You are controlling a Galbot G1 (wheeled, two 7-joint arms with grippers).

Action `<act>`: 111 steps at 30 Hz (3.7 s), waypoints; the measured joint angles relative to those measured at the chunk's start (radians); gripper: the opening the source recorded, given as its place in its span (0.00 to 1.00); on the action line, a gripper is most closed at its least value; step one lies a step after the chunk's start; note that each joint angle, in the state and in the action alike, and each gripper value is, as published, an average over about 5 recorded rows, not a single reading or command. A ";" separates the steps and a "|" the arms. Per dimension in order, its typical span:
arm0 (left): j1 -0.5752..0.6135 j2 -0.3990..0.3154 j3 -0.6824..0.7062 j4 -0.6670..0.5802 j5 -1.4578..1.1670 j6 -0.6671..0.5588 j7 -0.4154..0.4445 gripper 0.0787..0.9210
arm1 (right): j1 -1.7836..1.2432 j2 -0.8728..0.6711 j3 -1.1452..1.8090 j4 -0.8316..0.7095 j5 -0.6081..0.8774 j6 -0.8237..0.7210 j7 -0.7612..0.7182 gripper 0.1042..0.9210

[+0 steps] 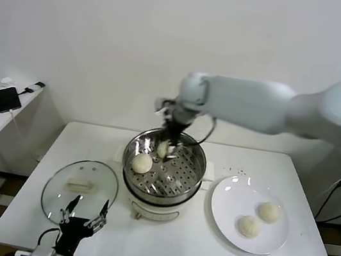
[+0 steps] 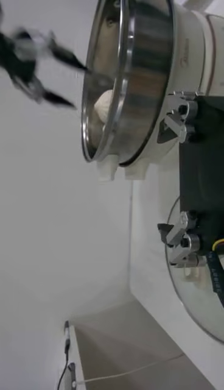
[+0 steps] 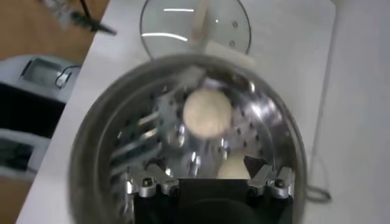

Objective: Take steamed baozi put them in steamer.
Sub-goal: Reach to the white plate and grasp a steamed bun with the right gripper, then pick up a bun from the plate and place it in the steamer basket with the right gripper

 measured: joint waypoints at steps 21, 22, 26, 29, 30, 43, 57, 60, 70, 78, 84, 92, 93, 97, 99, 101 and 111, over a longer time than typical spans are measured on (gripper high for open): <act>-0.013 -0.003 -0.009 0.024 -0.001 0.007 -0.002 0.88 | -0.205 -0.495 -0.004 0.197 -0.364 -0.006 0.053 0.88; -0.012 -0.003 -0.008 0.025 -0.001 0.006 -0.002 0.88 | -0.226 -0.502 0.008 0.198 -0.377 -0.011 0.061 0.88; -0.008 -0.003 -0.008 0.026 -0.001 0.004 -0.002 0.88 | -0.309 -0.522 0.059 0.193 -0.425 -0.034 0.091 0.88; -0.005 -0.003 -0.008 0.026 -0.001 0.002 -0.002 0.88 | -0.365 -0.531 0.098 0.184 -0.456 -0.048 0.110 0.88; -0.004 -0.003 -0.008 0.026 -0.001 0.002 -0.002 0.88 | -0.383 -0.534 0.111 0.180 -0.466 -0.052 0.115 0.88; 0.013 0.001 -0.003 0.024 0.002 -0.005 -0.003 0.88 | -0.537 -0.551 0.221 0.146 -0.534 -0.086 0.157 0.88; 0.022 -0.001 0.003 0.017 0.005 -0.006 -0.003 0.88 | -0.601 -0.550 0.286 0.140 -0.576 -0.094 0.176 0.69; 0.024 -0.001 0.003 0.014 0.005 -0.006 -0.003 0.88 | -0.591 -0.553 0.291 0.147 -0.583 -0.086 0.170 0.68; 0.026 -0.001 0.007 0.007 0.011 -0.003 -0.002 0.88 | -0.357 -0.506 0.224 0.142 -0.547 0.010 0.066 0.69; 0.016 -0.003 0.011 0.010 0.013 0.003 0.003 0.88 | -0.102 -0.348 0.174 0.102 -0.437 0.209 -0.037 0.69; 0.007 -0.002 0.010 0.021 0.013 0.002 0.004 0.88 | -0.015 -0.191 0.183 0.109 -0.418 0.423 -0.095 0.68; 0.008 -0.002 0.010 0.025 0.013 0.001 0.003 0.88 | -0.052 -0.009 0.211 0.108 -0.503 0.642 -0.112 0.69; 0.009 -0.001 0.010 0.025 0.013 0.000 0.003 0.88 | -0.065 0.009 0.215 0.104 -0.520 0.660 -0.111 0.68; 0.013 0.003 0.007 0.027 0.012 -0.005 0.000 0.88 | -0.125 0.070 0.232 0.080 -0.591 0.709 -0.099 0.68; 0.014 0.004 0.004 0.027 0.010 -0.006 -0.002 0.88 | -0.158 0.094 0.240 0.064 -0.626 0.725 -0.087 0.68; 0.015 0.004 0.003 0.027 0.009 -0.006 -0.003 0.88 | -0.190 0.114 0.246 0.047 -0.657 0.735 -0.073 0.68; 0.013 0.002 0.003 0.032 0.007 -0.007 -0.004 0.88 | -0.321 0.179 0.266 -0.014 -0.767 0.748 -0.012 0.69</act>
